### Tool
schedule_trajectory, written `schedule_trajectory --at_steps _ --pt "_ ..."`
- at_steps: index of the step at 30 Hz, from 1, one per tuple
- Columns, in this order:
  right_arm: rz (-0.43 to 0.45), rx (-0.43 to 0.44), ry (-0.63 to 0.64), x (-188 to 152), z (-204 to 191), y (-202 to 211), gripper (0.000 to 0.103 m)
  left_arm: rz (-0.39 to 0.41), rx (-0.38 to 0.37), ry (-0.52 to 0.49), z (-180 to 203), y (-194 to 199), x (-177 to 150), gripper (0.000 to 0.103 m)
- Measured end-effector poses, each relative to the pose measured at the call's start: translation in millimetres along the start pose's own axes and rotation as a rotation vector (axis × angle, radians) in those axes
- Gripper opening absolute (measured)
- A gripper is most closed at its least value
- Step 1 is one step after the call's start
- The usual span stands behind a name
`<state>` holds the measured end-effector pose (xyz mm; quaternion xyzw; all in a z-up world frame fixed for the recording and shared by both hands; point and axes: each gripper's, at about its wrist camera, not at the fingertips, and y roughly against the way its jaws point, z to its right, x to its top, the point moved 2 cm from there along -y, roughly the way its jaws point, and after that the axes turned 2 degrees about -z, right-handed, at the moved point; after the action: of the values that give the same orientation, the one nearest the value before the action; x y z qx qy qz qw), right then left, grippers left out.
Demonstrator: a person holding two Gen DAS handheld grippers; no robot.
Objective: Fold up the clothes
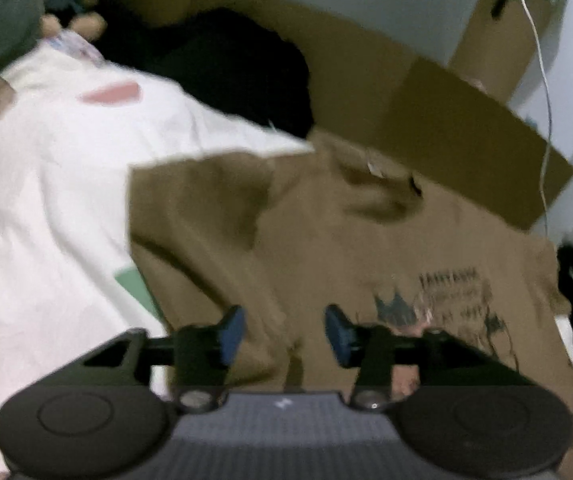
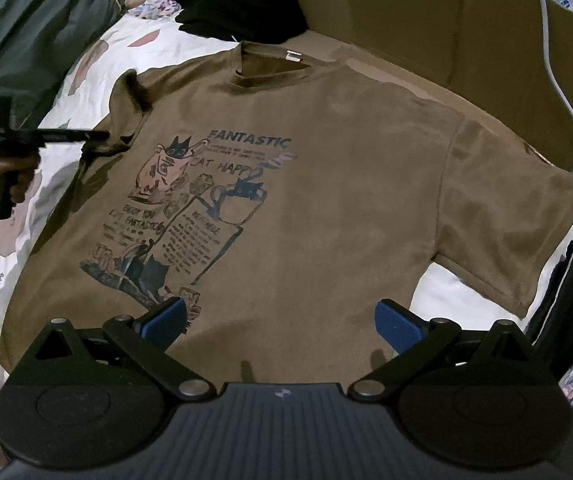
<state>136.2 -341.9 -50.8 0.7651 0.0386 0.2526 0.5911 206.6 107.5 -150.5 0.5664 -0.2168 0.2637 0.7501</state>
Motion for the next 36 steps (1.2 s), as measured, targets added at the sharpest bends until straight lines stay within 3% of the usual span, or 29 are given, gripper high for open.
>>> schedule_trajectory --at_steps 5,9,15,19,24,28,32,36 --pt "-0.005 0.0 0.0 0 0 -1 0.103 0.034 0.053 0.083 -16 0 13 0.051" --pt "-0.008 0.0 0.0 -1 0 -3 0.103 0.064 0.078 0.105 -20 -4 30 0.059" --pt "-0.014 0.001 -0.001 -1 0 -4 0.103 0.107 0.102 0.131 -8 -23 61 0.062" --pt "-0.018 0.001 -0.001 -1 0 -6 0.103 0.131 0.182 0.084 12 -38 75 0.066" --pt "-0.027 -0.005 -0.021 -3 12 -10 0.103 0.134 0.204 -0.043 26 -53 89 0.067" --pt "-0.03 -0.018 -0.052 -6 24 -11 0.103 0.101 0.21 -0.074 23 -61 94 0.067" --pt "-0.042 -0.013 -0.084 -9 30 -15 0.103 0.127 0.293 -0.007 26 -62 86 0.06" --pt "-0.05 -0.015 -0.058 -8 26 -18 0.103 0.135 0.393 -0.049 46 -62 73 0.052"
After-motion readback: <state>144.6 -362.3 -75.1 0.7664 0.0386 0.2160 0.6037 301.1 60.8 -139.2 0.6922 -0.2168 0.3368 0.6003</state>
